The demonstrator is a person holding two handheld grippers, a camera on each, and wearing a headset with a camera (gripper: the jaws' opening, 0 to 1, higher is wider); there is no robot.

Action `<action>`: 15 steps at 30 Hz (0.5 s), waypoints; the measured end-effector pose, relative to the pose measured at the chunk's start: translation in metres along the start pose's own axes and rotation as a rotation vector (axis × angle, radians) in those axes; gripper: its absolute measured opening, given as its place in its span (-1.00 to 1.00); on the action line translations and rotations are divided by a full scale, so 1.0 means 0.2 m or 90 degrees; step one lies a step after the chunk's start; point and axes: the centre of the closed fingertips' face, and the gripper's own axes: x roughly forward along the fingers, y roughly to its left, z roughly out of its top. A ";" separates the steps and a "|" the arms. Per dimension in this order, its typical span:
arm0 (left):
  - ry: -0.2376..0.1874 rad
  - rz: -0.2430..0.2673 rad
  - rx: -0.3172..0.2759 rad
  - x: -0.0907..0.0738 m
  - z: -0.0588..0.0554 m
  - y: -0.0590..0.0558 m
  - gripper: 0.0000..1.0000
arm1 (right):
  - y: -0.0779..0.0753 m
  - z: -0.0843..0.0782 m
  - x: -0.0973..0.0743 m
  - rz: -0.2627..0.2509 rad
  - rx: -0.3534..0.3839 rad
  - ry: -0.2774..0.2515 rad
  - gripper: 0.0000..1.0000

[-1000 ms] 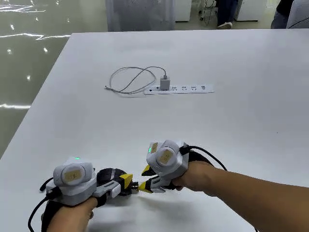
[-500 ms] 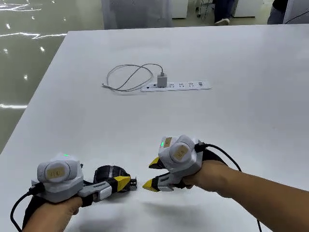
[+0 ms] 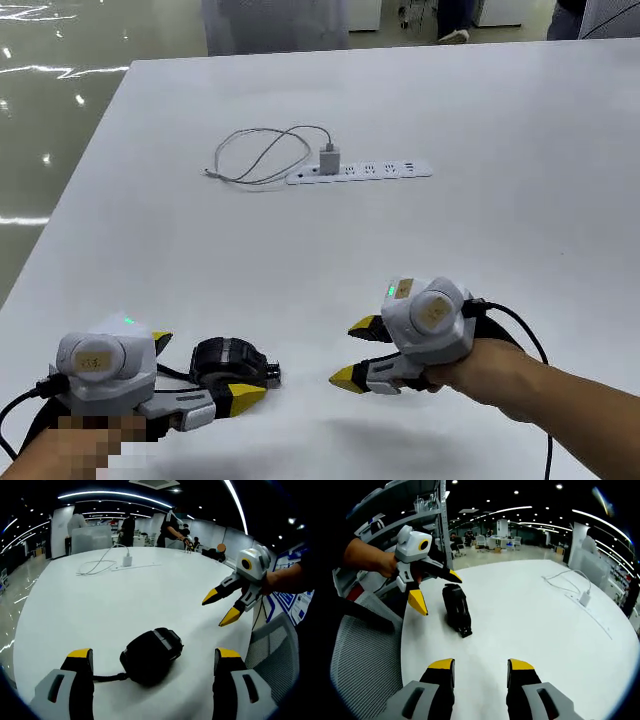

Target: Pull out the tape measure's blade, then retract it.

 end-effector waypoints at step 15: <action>-0.022 -0.010 0.031 -0.10 -0.01 0.06 0.98 | -0.10 -0.19 -0.21 -0.054 0.055 -0.007 -0.05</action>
